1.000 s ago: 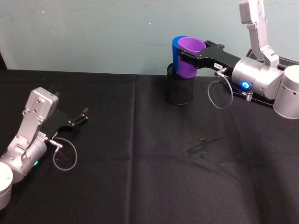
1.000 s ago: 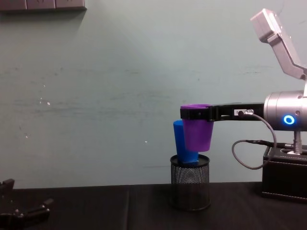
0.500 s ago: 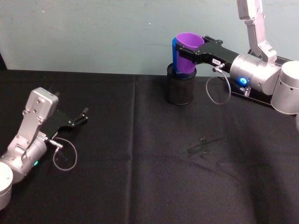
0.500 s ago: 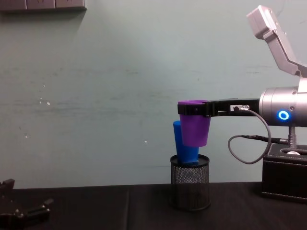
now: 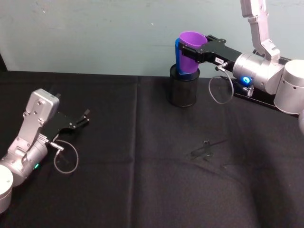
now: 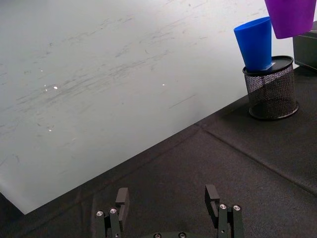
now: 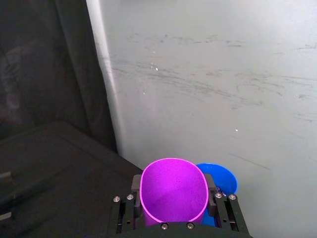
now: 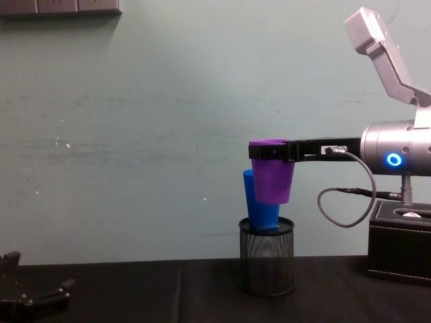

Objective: Pick up one cup with a gripper and tap it against the other cup.

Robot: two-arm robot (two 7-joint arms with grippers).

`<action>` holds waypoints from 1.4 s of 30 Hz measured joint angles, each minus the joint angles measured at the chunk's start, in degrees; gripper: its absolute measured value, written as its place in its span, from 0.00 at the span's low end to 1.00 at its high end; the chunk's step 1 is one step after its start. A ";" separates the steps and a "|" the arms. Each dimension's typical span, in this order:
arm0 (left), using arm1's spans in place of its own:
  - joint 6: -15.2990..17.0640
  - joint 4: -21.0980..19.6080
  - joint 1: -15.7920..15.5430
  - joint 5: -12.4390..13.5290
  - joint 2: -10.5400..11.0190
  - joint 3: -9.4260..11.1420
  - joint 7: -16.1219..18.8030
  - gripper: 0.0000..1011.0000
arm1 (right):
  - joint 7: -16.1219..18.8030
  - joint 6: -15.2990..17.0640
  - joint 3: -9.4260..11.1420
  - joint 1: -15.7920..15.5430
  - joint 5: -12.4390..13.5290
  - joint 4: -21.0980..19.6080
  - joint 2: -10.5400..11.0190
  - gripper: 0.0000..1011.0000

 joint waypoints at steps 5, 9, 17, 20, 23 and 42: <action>0.00 0.00 0.00 0.00 0.00 0.00 0.00 0.99 | 0.06 0.08 0.13 0.38 -0.25 0.81 -0.42 0.71; 0.00 0.00 0.00 0.00 0.00 0.00 0.00 0.99 | 0.14 0.09 0.25 0.64 -0.32 1.35 -0.72 0.71; 0.00 0.00 0.00 0.00 0.00 0.00 0.00 0.99 | 0.34 -0.17 0.60 1.30 -0.45 2.74 -1.32 0.71; 0.00 0.00 0.00 0.00 0.00 0.00 0.00 0.99 | 0.35 -0.35 0.66 1.60 -0.56 3.24 -1.52 0.71; 0.00 0.00 0.00 0.00 0.00 0.00 0.00 0.99 | 0.36 -0.64 0.84 2.01 -0.74 3.99 -1.84 0.71; 0.00 0.00 0.00 0.00 0.00 0.00 0.00 0.99 | 0.74 -1.36 1.57 2.88 -1.13 6.19 -2.86 0.71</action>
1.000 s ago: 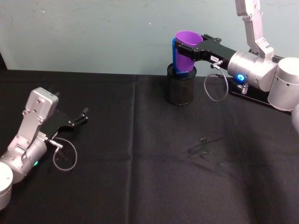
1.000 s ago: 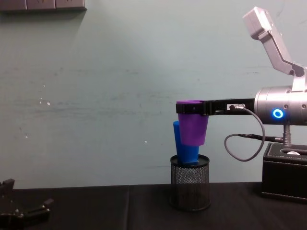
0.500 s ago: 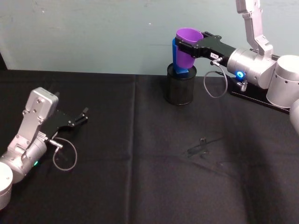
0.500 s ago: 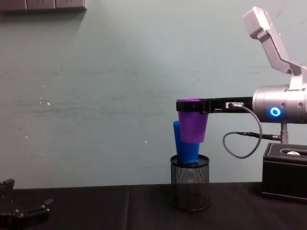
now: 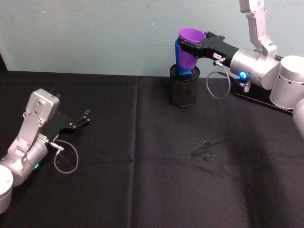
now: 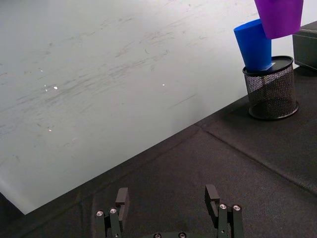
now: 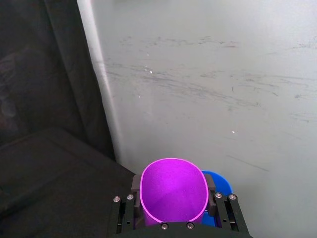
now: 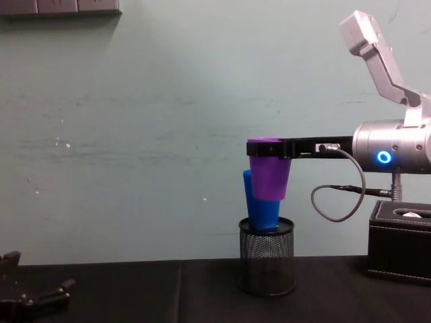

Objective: Pick up one cup with a gripper and tap it against the other cup.

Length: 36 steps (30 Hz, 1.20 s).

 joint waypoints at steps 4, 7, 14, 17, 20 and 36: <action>0.00 0.00 0.00 0.00 0.00 0.00 0.00 0.99 | 0.23 -0.14 0.22 0.47 0.02 1.17 -0.34 0.71; 0.00 0.00 0.00 0.00 0.00 0.00 0.00 0.99 | 0.42 -0.24 0.34 0.90 0.04 2.02 -0.59 0.71; 0.00 0.00 0.00 0.00 0.00 0.00 0.00 0.99 | 0.80 -0.58 0.39 1.46 -0.18 3.29 -0.98 0.71; 0.00 0.00 0.00 0.00 0.00 0.00 0.00 0.99 | 0.91 -0.64 0.52 1.52 -0.24 3.49 -1.15 0.71; 0.00 0.00 0.00 0.00 0.00 0.00 0.00 0.99 | 0.97 -0.68 0.60 1.52 -0.26 3.55 -1.18 0.71; 0.00 0.00 0.00 0.00 0.00 0.00 0.00 0.99 | 1.33 -1.13 1.05 1.97 -0.53 4.05 -1.29 0.71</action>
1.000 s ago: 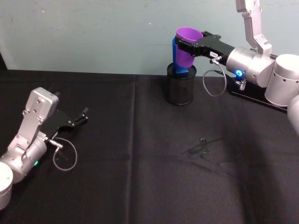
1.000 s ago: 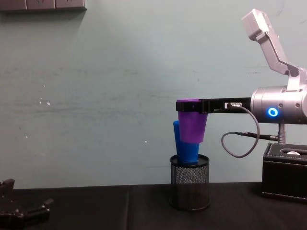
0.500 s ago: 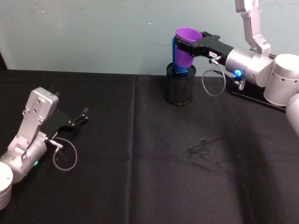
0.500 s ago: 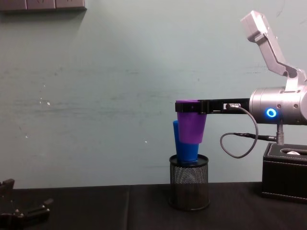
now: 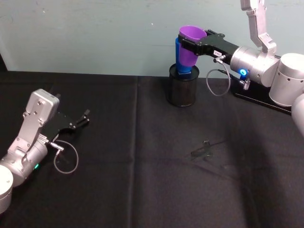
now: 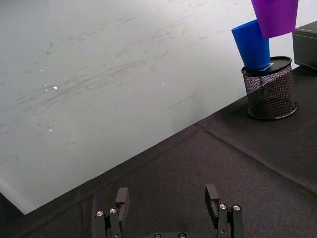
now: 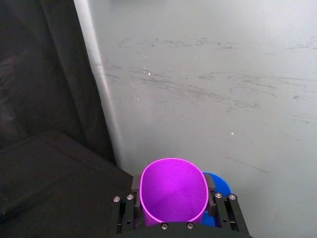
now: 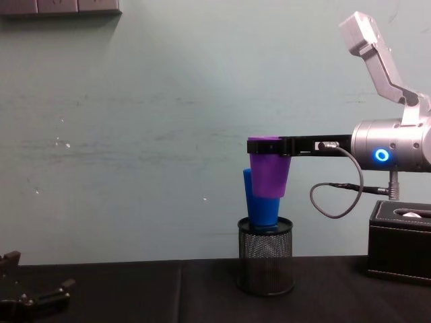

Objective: Pick up one cup with a gripper and tap it against the other cup.

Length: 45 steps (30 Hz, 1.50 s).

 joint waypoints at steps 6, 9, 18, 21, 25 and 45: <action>0.00 0.00 0.00 0.00 0.00 0.00 0.00 0.99 | 0.19 -0.12 0.11 0.05 -0.01 0.11 -0.05 0.71; 0.00 0.00 0.00 0.00 0.00 0.00 0.00 0.99 | 0.22 -0.13 0.15 0.05 -0.03 0.11 -0.06 0.71; 0.00 0.00 0.00 0.00 0.00 0.00 0.00 0.99 | 0.35 -0.10 0.18 0.23 -0.13 0.11 -0.10 0.71; 0.00 0.00 0.00 0.00 0.00 0.00 0.00 0.99 | 0.37 -0.10 0.15 0.35 -0.20 0.26 -0.17 0.71; 0.00 0.00 0.00 0.00 0.00 0.00 0.00 0.99 | 0.38 -0.09 0.10 0.41 -0.34 0.33 -0.20 0.71; 0.00 0.00 0.00 0.00 0.00 0.00 0.00 0.99 | 0.51 0.02 -0.05 0.53 -0.49 0.49 -0.34 0.71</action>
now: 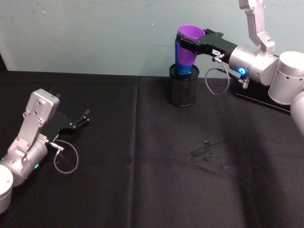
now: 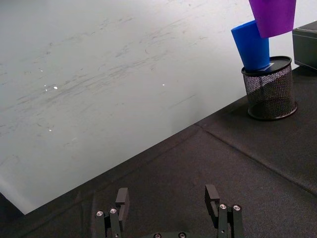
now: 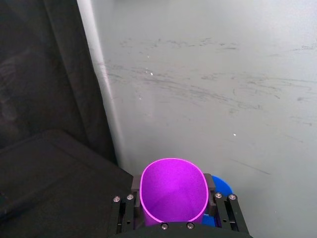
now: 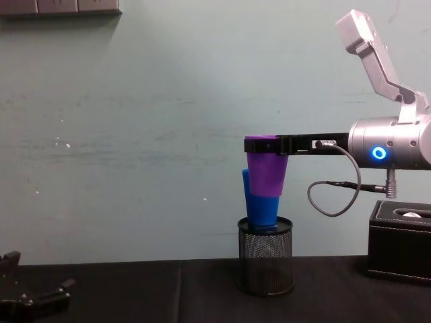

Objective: Pick up one cup with a gripper and tap it against the other cup.

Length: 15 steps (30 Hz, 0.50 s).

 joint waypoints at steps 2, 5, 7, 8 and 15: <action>0.00 0.00 0.00 0.00 0.00 0.00 0.00 0.99 | 0.00 0.00 0.00 0.00 0.00 0.00 0.00 0.71; 0.00 0.00 0.00 0.00 0.00 0.00 0.00 0.99 | 0.00 0.00 0.00 0.00 0.00 0.00 0.00 0.71; 0.00 0.00 0.00 0.00 0.00 0.00 0.00 0.99 | -0.01 0.00 0.00 0.00 0.00 0.00 0.00 0.71; 0.00 0.00 0.00 0.00 0.00 0.00 0.00 0.99 | -0.01 0.00 0.00 0.00 0.00 0.00 0.00 0.71; 0.00 0.00 0.00 0.00 0.00 0.00 0.00 0.99 | -0.02 0.00 0.00 0.00 0.00 0.00 0.00 0.71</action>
